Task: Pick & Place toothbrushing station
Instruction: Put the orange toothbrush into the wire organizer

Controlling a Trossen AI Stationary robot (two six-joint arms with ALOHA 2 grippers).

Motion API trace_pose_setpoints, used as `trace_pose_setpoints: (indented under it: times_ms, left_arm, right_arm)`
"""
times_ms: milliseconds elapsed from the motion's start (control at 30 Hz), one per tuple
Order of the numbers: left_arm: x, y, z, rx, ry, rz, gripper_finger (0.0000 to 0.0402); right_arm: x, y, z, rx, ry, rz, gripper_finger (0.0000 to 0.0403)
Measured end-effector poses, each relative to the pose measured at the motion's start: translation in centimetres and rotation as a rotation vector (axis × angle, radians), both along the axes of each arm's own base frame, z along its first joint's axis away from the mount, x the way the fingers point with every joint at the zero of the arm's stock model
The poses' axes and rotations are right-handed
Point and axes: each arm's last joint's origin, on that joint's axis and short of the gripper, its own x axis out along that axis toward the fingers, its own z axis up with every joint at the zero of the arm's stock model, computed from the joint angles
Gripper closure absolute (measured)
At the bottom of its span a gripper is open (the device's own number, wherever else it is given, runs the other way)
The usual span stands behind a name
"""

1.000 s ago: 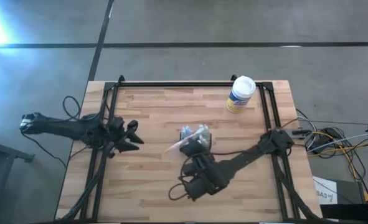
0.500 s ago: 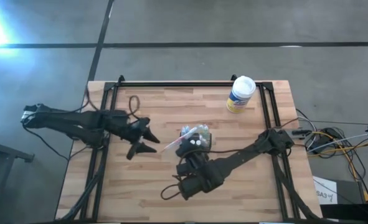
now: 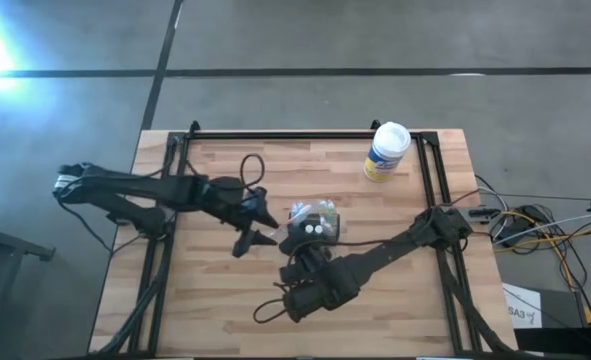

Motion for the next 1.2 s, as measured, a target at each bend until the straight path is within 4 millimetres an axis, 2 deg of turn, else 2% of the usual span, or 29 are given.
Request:
trace_pose_setpoints:
  times_ms: [133,300,400,500,633,667,933,1200]
  left_arm:
    - [1.0,0.3,-0.1,0.032,0.013,-0.001,0.0179]
    - [1.1,0.4,0.0,0.066,0.001,-0.015,0.0181]
    - [1.0,0.4,0.1,0.091,-0.009,-0.030,0.0197]
    - [1.0,0.3,0.0,0.109,-0.009,-0.070,0.0247]
    - [1.5,0.3,-0.7,0.111,0.015,-0.094,0.0361]
    - [1.6,0.2,-0.8,0.110,0.018,-0.104,0.0377]
    - [1.7,0.2,-1.1,0.129,0.025,-0.092,0.0381]
    - [-0.6,0.5,0.6,0.182,-0.052,-0.049,0.0381]
  right_arm:
    - [0.2,0.1,0.1,-0.003,-0.001,0.009,0.0394]
    - [0.1,0.2,-0.2,-0.004,0.007,0.012,0.0394]
    - [0.1,0.2,-0.4,-0.006,0.013,0.012,0.0394]
    - [0.1,0.2,-0.4,-0.003,0.011,0.013,0.0394]
    - [0.1,0.3,-0.4,0.002,0.008,0.016,0.0394]
    - [0.1,0.4,-0.4,0.006,0.007,0.019,0.0394]
    - [0.3,0.4,-0.4,0.038,-0.028,0.013,0.0394]
    - [-0.5,0.9,1.0,0.148,-0.105,0.033,0.0394]
